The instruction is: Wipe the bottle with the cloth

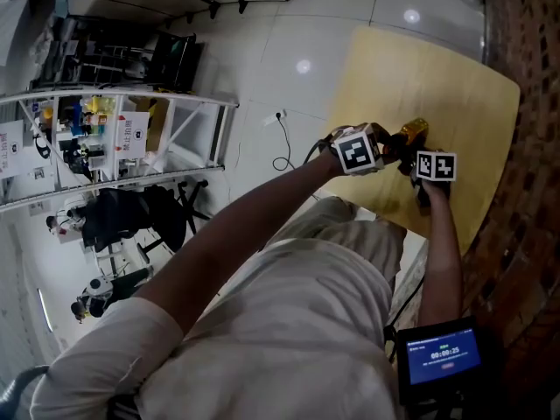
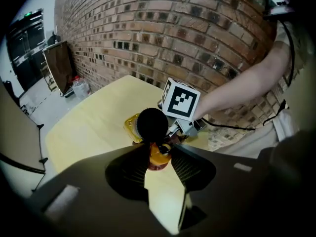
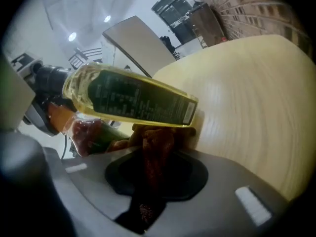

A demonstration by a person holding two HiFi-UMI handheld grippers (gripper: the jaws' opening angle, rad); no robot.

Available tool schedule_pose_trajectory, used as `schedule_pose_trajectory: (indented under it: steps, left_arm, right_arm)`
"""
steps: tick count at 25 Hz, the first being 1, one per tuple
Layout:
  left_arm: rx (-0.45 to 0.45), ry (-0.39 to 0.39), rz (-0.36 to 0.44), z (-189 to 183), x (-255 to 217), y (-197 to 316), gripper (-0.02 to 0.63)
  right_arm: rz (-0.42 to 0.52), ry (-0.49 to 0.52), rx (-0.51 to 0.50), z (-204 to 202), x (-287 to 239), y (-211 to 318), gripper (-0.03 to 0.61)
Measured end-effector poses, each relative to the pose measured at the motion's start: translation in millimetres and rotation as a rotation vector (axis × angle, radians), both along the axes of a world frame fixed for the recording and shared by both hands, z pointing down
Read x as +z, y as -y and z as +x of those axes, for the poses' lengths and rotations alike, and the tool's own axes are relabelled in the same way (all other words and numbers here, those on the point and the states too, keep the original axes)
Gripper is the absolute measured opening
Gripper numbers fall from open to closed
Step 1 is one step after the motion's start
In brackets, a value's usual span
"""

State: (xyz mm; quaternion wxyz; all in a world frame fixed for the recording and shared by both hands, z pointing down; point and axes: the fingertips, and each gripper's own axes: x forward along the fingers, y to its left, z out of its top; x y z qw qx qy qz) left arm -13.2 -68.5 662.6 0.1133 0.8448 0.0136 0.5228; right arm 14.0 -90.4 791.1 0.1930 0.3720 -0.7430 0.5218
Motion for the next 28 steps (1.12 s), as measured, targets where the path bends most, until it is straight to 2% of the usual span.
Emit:
schedule_pose_trajectory:
  steps: [2,4,6,8,10,12,16,19,21,22,25,28]
  left_arm:
    - [0.03,-0.008,0.025,-1,-2,-1,0.158]
    - [0.049,-0.012,0.049,-2,-4,0,0.16]
    - [0.025,-0.011,0.039,-4,-3,2,0.161]
    - [-0.03,-0.007,0.021,-6,0,3,0.186]
    - [-0.097,-0.007,0.018,-7,2,4,0.231]
    - [-0.168,-0.001,0.032,-7,2,6,0.278]
    - [-0.322,0.048,0.068,-11,2,12,0.302]
    - [-0.486,0.113,-0.018,-23,12,3,0.297]
    - [-0.586,0.126,-0.085,-29,18,2,0.195]
    - [-0.598,0.12,-0.097,-27,18,2,0.183]
    - [-0.494,0.105,-0.069,-26,20,6,0.176]
    - [-0.335,0.092,-0.048,-31,31,11,0.175]
  right_arm:
    - [-0.003,-0.019,0.015,3,-4,-4,0.081]
    - [-0.019,0.036,0.118,10,-12,-13,0.083]
    - [-0.035,0.123,0.251,20,-20,-28,0.083]
    - [-0.047,0.188,0.356,29,-25,-49,0.083]
    - [-0.05,0.218,0.415,34,-28,-72,0.083]
    - [-0.043,0.231,0.446,36,-30,-89,0.083]
    - [-0.011,0.249,0.484,37,-36,-98,0.083]
    - [0.023,0.256,0.478,34,-42,-87,0.084]
    - [0.069,0.267,0.424,27,-49,-71,0.084]
    - [0.103,0.286,0.378,22,-57,-63,0.084]
    - [0.195,0.382,0.222,2,-84,-40,0.086]
    - [0.259,0.408,0.159,-11,-97,-11,0.086]
